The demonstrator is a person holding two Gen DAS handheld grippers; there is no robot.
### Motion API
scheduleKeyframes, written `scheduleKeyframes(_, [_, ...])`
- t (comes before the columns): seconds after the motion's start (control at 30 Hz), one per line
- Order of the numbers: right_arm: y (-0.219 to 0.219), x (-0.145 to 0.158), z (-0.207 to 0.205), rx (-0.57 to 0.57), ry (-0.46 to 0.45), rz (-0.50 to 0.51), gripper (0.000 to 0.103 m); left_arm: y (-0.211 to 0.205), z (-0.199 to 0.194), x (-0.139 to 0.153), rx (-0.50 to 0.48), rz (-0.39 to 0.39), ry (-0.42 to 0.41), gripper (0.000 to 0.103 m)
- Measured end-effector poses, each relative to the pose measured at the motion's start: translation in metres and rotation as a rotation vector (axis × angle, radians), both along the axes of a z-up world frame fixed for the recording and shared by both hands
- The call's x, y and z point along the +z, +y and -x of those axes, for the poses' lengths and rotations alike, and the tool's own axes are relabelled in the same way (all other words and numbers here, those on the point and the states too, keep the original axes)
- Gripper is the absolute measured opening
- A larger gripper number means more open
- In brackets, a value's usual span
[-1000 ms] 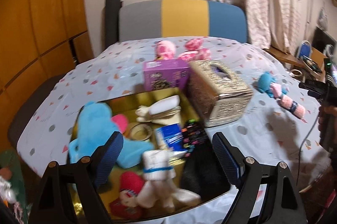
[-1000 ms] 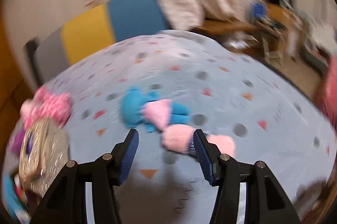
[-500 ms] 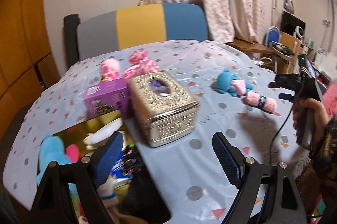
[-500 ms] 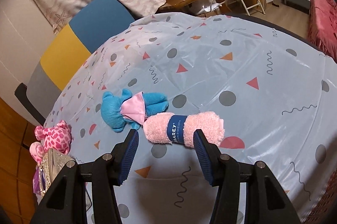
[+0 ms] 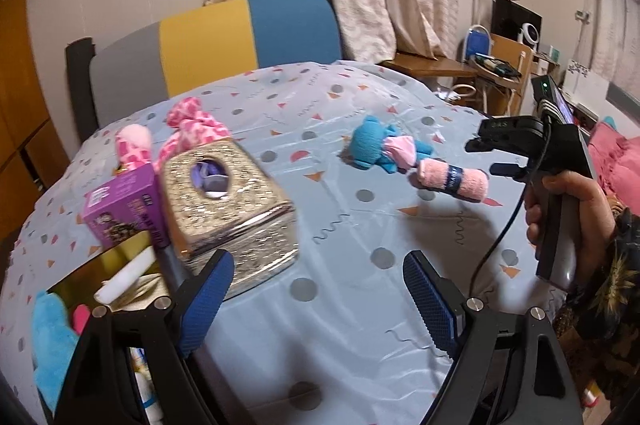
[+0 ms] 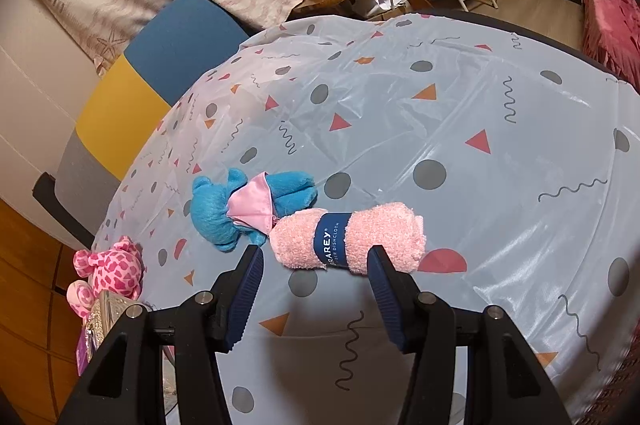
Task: Organize soft objects
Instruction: 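Reach the right gripper to the pink GRAREY dishcloth roll and grasp it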
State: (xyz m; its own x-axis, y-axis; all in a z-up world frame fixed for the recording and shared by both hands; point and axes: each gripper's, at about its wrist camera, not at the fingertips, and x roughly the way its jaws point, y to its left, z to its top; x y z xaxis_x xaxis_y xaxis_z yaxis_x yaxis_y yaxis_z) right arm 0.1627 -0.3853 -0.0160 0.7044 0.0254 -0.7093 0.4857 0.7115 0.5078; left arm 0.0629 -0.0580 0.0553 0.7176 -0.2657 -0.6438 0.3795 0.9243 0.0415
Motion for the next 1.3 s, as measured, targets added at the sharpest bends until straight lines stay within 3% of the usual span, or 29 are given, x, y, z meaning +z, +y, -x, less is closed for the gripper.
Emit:
scheduleKeyframes(0.23, [0.003,-0.006,-0.005,0.039,0.019,-0.034,0.055,-0.027,-0.009,-0.010,-0.059,-0.011,0.032,0.087])
scheduleKeyframes(0.4, [0.007,-0.005,-0.021,0.173,0.045,-0.024,0.055,-0.033,-0.011,-0.013,-0.092,-0.006,0.049,0.087])
scheduleKeyframes(0.5, [0.002,0.004,-0.037,0.274,0.062,0.081,0.068,-0.032,-0.011,-0.016,-0.099,0.011,0.066,0.087])
scheduleKeyframes(0.73, [0.003,-0.005,-0.069,0.533,0.220,0.313,0.068,-0.033,-0.011,-0.020,-0.112,0.037,0.096,0.087])
scheduleKeyframes(0.83, [0.021,-0.016,-0.081,0.668,0.302,0.468,0.068,-0.035,-0.010,-0.021,-0.116,0.039,0.103,0.087])
scheduleKeyframes(0.97, [0.040,-0.029,-0.095,0.778,0.378,0.592,0.068,-0.036,-0.011,-0.020,-0.115,0.038,0.109,0.087])
scheduleKeyframes(1.07, [0.046,-0.045,-0.105,0.795,0.425,0.642,0.067,-0.037,-0.012,-0.020,-0.113,0.043,0.114,0.087])
scheduleKeyframes(1.13, [0.045,-0.056,-0.106,0.774,0.457,0.633,0.049,-0.038,-0.013,-0.021,-0.114,0.035,0.113,0.087])
scheduleKeyframes(1.3, [0.047,-0.050,-0.087,0.679,0.445,0.608,0.045,-0.040,-0.018,-0.021,-0.102,0.025,0.110,0.087])
